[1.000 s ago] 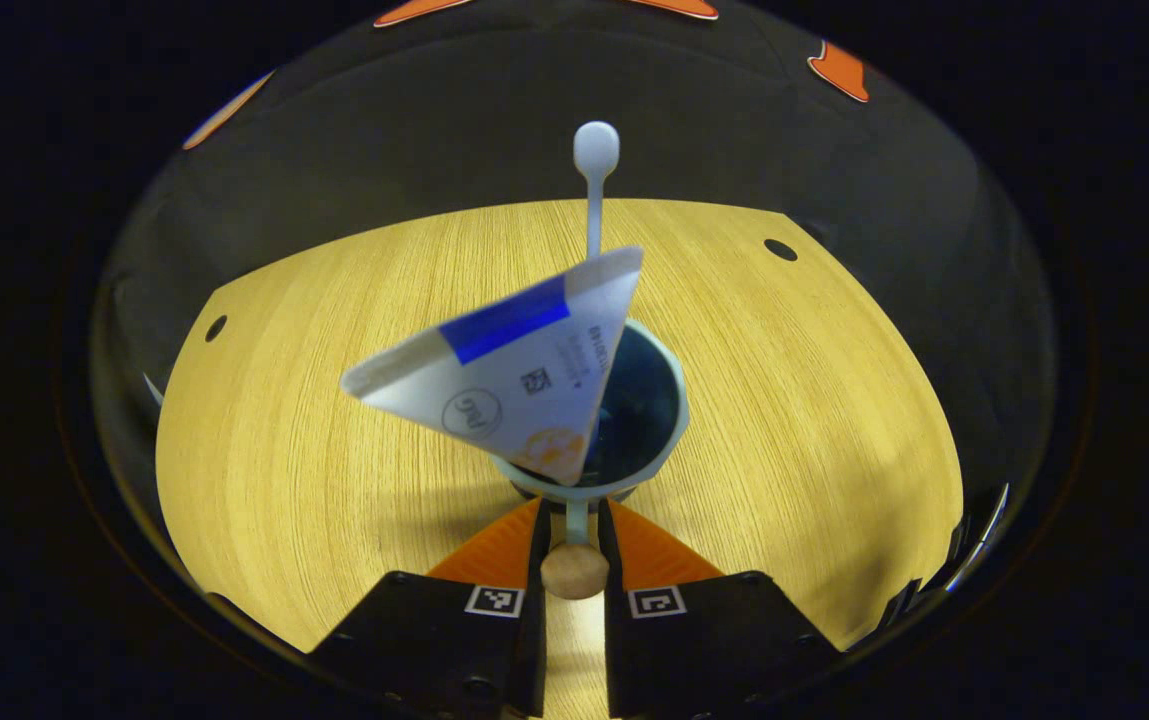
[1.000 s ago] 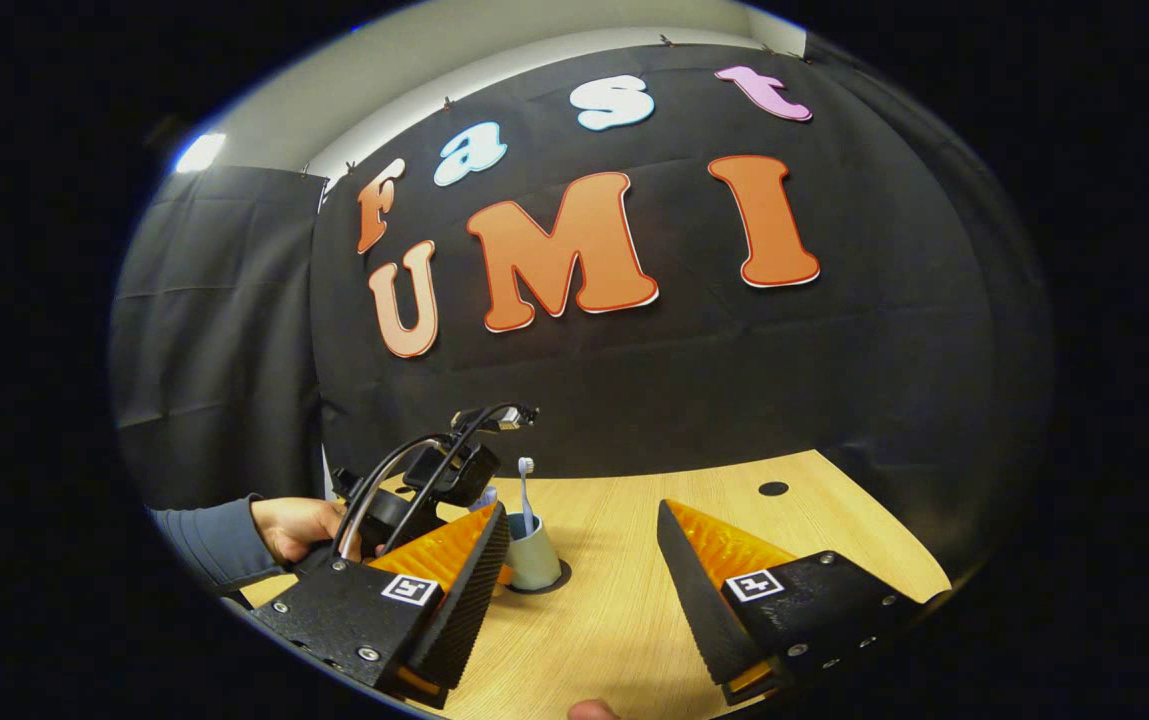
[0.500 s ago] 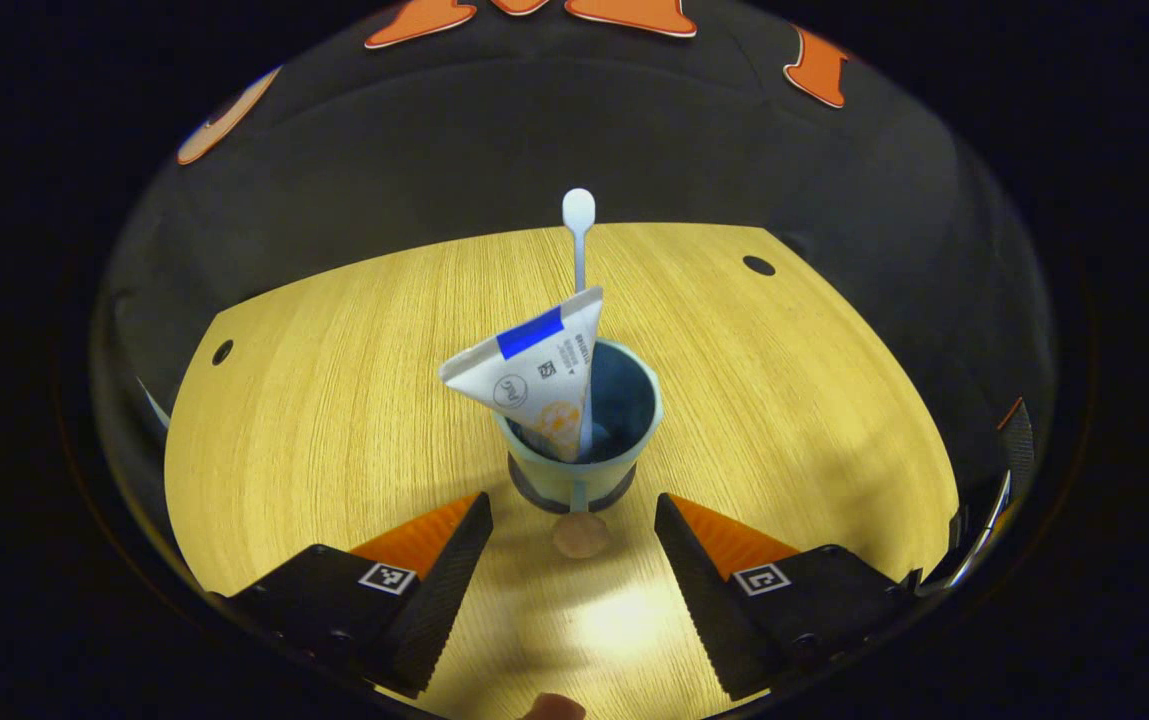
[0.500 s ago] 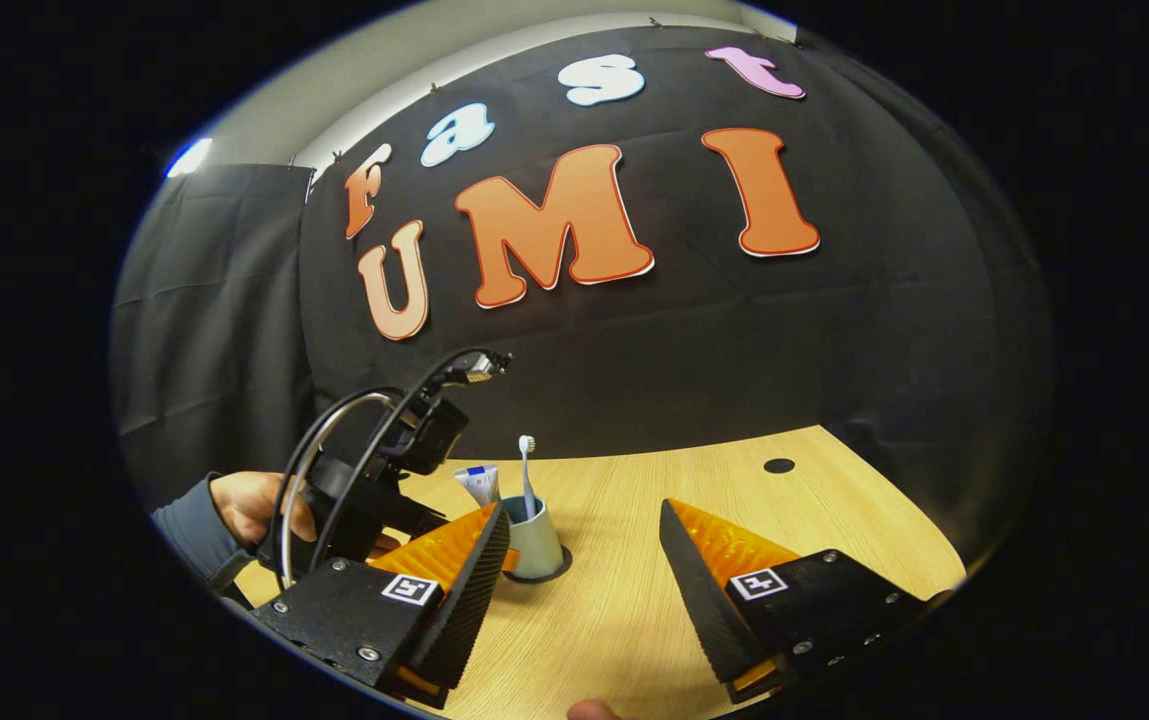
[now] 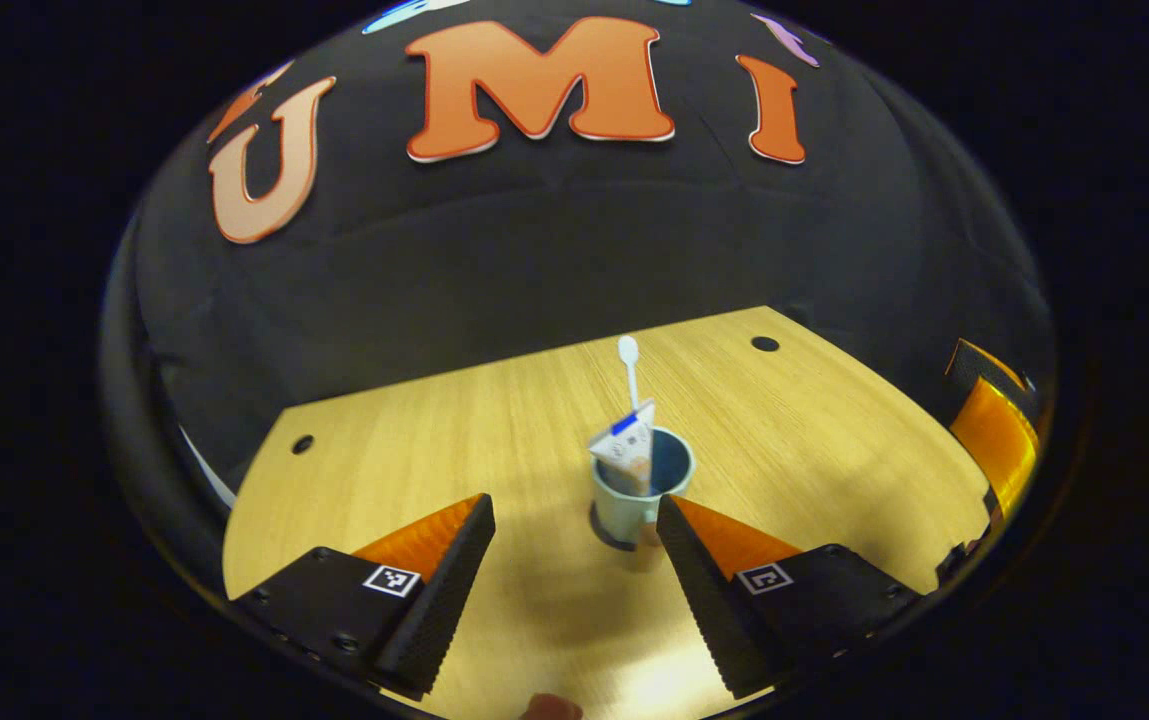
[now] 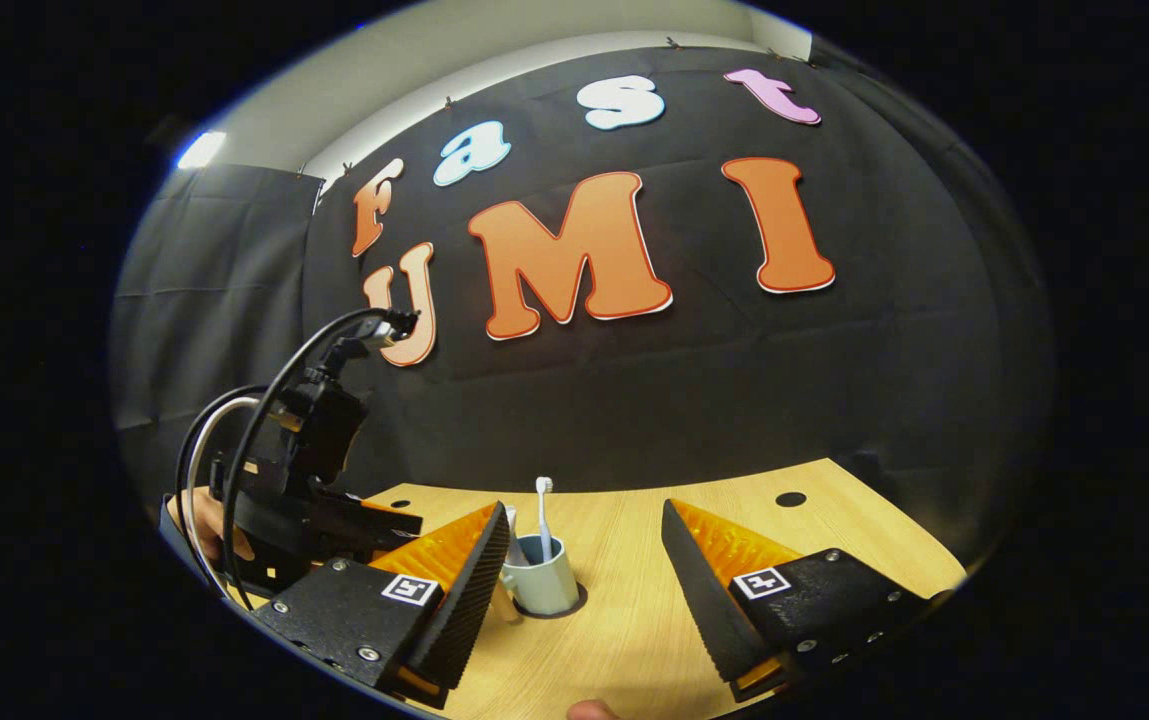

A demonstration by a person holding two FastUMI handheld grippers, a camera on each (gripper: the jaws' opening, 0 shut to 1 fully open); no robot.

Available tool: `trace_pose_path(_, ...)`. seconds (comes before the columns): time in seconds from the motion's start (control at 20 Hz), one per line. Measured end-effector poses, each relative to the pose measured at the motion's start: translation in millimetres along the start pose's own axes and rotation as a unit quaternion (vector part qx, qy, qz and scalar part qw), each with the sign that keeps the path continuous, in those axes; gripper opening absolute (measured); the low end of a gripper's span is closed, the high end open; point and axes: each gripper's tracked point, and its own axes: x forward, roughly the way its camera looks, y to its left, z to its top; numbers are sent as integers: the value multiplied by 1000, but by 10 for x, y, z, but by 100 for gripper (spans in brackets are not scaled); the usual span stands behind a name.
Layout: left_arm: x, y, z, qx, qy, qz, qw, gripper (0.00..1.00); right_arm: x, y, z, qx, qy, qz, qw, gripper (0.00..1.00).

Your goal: Put the toothbrush and toothpaste on the desktop into the cup, then pick up the cup and place it on the coaster on the desktop.

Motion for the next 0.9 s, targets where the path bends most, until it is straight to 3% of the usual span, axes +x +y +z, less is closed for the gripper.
trace_pose_path(0.15, -150, 142, 86, -22, -58, 22, 998, 98, 65, 113, 148, -24, -28, -7, 999, 92)
trace_pose_path(0.35, -138, 571, 222, -24, -120, 102, 987, 99, 129, 262, 364, -66, -62, -22, 996, 92)
trace_pose_path(0.65, -255, 800, 469, -34, -211, 135, 968, 99, 216, 501, 464, -107, -79, -21, 991, 92)
trace_pose_path(0.9, -299, 814, 615, -46, -264, 136, 954, 99, 246, 576, 444, -112, -78, -22, 990, 91)
